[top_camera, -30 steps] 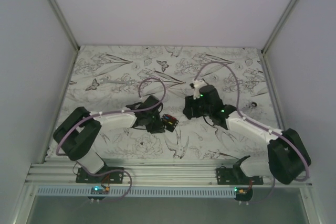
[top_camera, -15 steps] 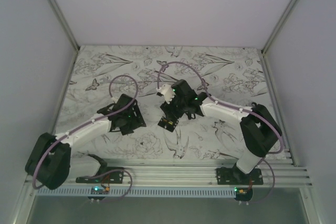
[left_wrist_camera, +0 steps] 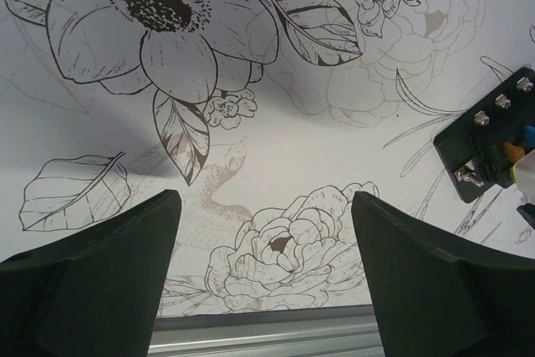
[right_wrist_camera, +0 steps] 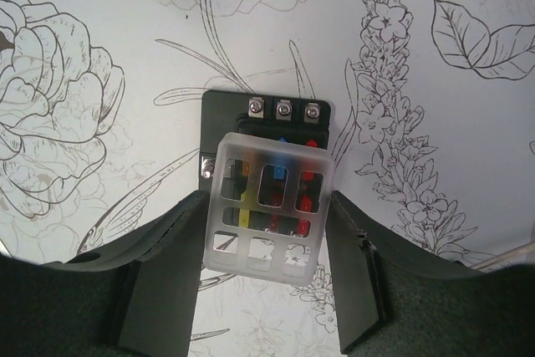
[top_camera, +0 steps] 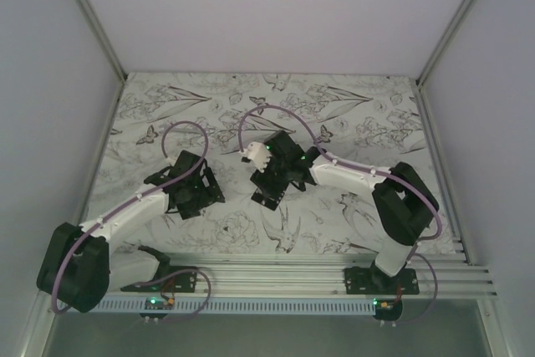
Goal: Snap on the fuse box
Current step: Close the fuse box cover on the fuse box base.
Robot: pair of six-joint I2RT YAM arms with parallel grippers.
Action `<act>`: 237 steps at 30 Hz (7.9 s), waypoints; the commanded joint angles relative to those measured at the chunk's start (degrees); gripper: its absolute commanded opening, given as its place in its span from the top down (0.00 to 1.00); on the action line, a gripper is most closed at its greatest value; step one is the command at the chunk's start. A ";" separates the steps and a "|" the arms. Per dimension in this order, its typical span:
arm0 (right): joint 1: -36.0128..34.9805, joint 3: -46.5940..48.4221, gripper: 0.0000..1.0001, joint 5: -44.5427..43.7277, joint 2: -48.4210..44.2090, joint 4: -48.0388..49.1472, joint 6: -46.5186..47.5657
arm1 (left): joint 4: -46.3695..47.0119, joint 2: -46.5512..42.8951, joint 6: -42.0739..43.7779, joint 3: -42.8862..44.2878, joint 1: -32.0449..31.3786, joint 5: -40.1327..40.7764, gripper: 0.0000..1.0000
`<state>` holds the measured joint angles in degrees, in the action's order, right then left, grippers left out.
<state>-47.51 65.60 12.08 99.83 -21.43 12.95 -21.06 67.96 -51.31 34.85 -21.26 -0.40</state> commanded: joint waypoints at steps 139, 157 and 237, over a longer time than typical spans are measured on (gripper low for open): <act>13.21 -17.05 0.35 19.02 -2.82 26.00 -38.34 | 0.59 11.77 2.00 13.65 -9.80 -9.88 0.20; 16.73 -21.92 0.64 25.80 5.71 33.47 -42.42 | 0.59 27.21 3.98 23.48 -11.79 -11.03 0.26; 19.23 -20.98 0.25 -20.87 -23.70 16.84 -30.29 | -2.58 10.60 10.05 20.75 -7.52 2.93 0.20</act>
<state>-32.03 46.70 12.21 81.45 -4.91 -21.26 -19.51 84.31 -46.30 55.02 -33.01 -5.54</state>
